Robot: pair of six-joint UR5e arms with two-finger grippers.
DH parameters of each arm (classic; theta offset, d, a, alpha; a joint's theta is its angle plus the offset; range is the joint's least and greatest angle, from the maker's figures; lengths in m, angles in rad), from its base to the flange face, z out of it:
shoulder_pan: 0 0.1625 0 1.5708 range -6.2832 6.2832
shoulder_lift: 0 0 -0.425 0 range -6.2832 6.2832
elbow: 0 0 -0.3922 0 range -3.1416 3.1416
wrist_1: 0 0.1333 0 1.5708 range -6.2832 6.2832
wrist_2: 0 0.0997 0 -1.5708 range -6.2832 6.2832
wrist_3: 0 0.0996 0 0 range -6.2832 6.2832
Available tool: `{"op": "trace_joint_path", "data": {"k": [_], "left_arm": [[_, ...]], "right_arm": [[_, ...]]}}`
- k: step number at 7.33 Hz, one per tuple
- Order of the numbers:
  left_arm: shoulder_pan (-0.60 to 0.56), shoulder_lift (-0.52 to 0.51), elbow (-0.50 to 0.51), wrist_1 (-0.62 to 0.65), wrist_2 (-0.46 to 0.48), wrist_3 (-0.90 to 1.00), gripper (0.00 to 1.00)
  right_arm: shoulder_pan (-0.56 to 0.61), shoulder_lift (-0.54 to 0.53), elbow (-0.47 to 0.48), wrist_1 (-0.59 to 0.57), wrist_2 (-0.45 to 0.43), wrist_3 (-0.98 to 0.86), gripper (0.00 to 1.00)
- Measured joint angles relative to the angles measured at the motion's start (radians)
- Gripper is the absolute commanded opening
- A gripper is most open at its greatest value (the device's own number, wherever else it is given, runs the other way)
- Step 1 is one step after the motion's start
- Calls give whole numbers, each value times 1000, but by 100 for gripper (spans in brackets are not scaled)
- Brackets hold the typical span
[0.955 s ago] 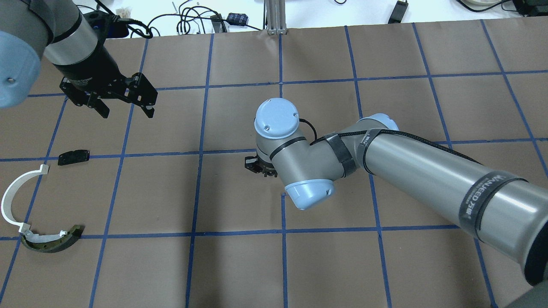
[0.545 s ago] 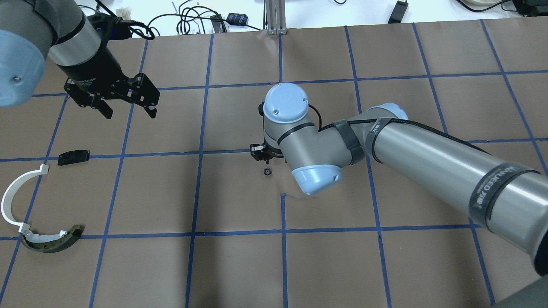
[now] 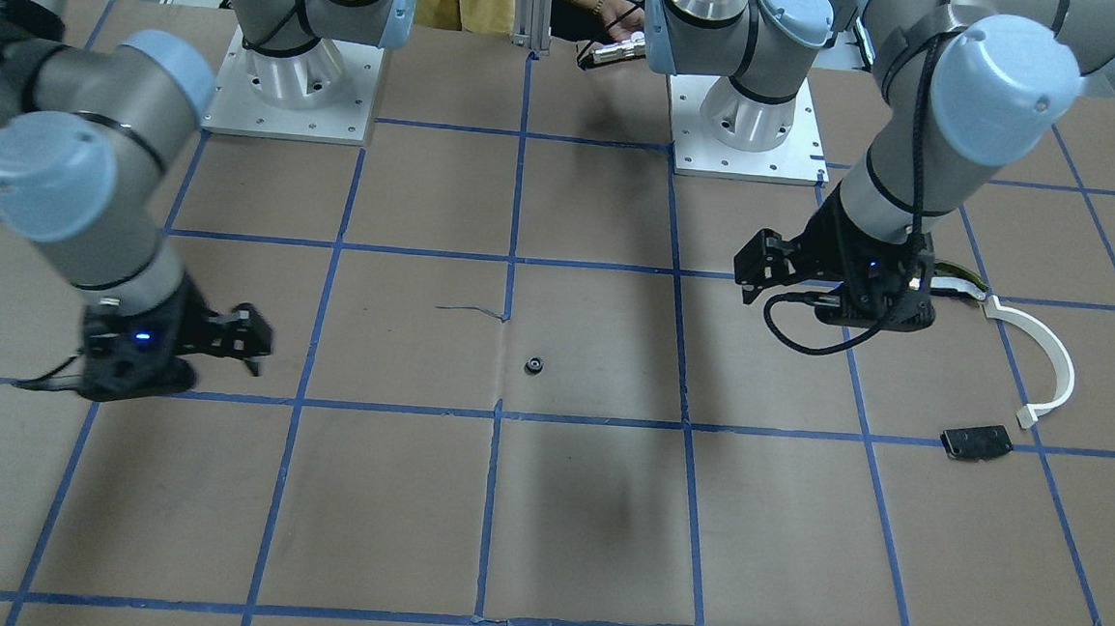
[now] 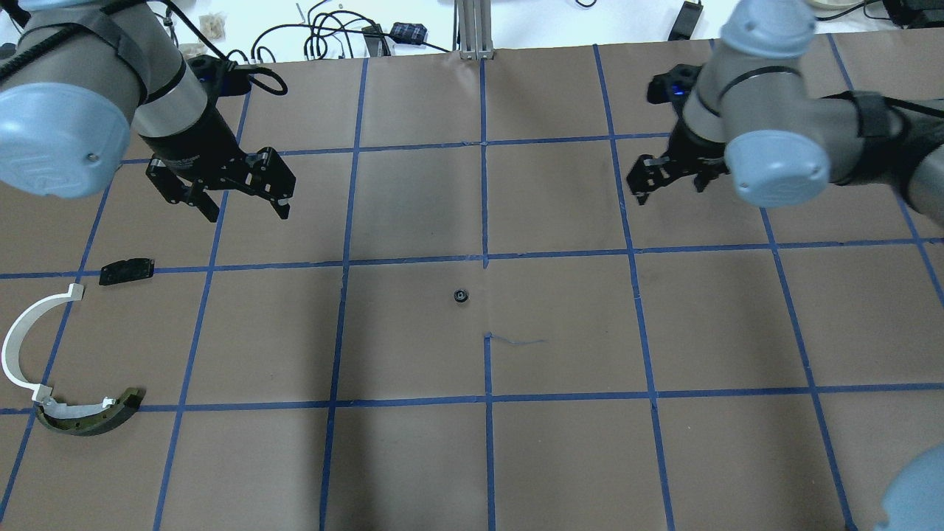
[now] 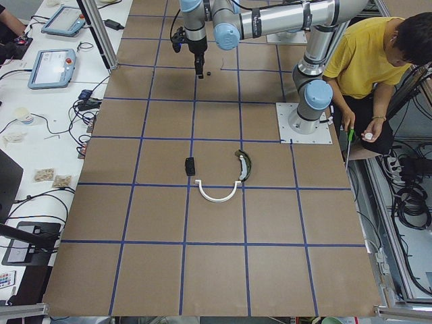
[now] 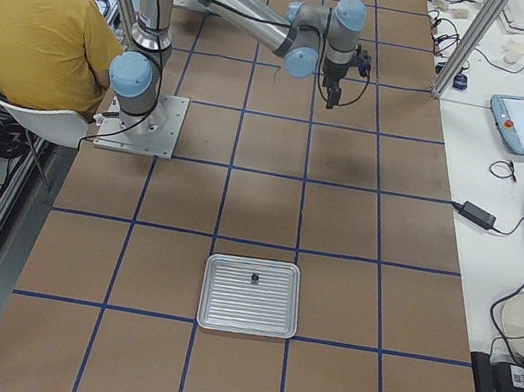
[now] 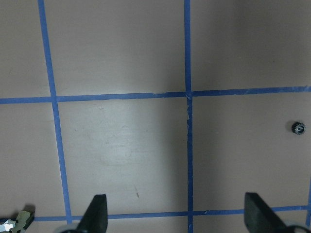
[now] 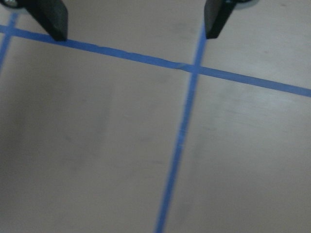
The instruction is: Place bearing gear from tray to pile
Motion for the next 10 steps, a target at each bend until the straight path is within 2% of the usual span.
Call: {"op": "trace_joint_path", "data": {"k": [2,5,7,8,10], "left_arm": [[-124,-64,-39,104,-30,-96,100],[-271,-205,-75,305,-37,-213,100],[-358,-291,-79,404,-34,-275,100],[-391,-324,-79,433,-33,-287,100],[-416,-370,-80,466,-33,-292,100]], "right_arm": [[-292,-6,-8,11,-32,-314,100],[-652,32,-22,-5,-7,-615,100],[-769,151,-39,-100,26,-685,100],[-795,218,-52,-166,32,-697,92],[-815,281,-72,-211,35,-705,83]]}}
